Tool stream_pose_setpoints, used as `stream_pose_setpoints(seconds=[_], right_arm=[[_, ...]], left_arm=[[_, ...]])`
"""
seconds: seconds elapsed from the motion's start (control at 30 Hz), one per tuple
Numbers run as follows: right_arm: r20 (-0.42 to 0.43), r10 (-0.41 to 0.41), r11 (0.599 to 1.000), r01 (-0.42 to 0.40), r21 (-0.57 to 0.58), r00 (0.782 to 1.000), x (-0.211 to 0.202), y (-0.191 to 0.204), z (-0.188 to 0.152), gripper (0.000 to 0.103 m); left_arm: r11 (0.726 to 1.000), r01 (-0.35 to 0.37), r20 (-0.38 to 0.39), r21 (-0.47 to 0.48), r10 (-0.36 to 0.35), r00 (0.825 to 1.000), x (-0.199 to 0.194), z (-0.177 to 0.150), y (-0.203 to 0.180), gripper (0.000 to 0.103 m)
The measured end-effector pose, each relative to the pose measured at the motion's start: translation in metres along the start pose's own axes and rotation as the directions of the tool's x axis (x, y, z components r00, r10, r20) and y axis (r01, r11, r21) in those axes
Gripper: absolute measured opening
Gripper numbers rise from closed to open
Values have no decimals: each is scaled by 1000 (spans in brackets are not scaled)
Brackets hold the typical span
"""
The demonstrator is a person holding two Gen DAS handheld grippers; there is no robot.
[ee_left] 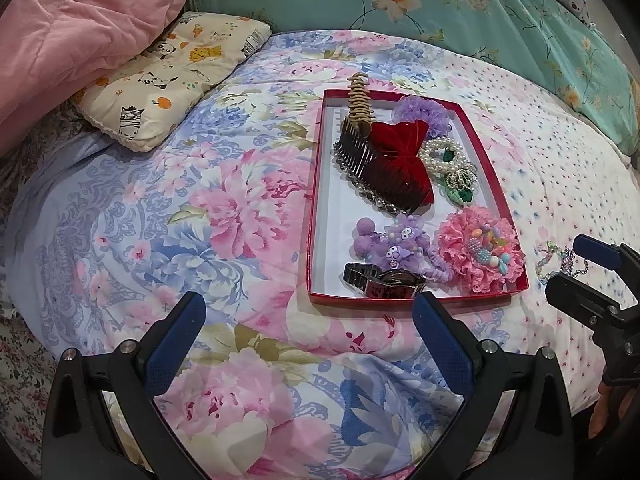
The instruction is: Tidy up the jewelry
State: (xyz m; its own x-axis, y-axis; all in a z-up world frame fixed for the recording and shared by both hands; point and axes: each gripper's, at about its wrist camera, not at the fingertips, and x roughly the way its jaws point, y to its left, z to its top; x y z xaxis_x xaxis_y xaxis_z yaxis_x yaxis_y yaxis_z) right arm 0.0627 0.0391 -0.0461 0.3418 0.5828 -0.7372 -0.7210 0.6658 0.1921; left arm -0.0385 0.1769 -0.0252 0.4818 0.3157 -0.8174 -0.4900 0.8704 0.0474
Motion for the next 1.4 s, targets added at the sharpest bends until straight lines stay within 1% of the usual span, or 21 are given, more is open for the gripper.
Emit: stream_pose_setpoints(seconds=[1.4], right_arm=[[1,8,1000,-8,3,1000,-2,4,2,103]], left_arm=[[1000,2,7,17,-2,1000,0,1,-2,103]])
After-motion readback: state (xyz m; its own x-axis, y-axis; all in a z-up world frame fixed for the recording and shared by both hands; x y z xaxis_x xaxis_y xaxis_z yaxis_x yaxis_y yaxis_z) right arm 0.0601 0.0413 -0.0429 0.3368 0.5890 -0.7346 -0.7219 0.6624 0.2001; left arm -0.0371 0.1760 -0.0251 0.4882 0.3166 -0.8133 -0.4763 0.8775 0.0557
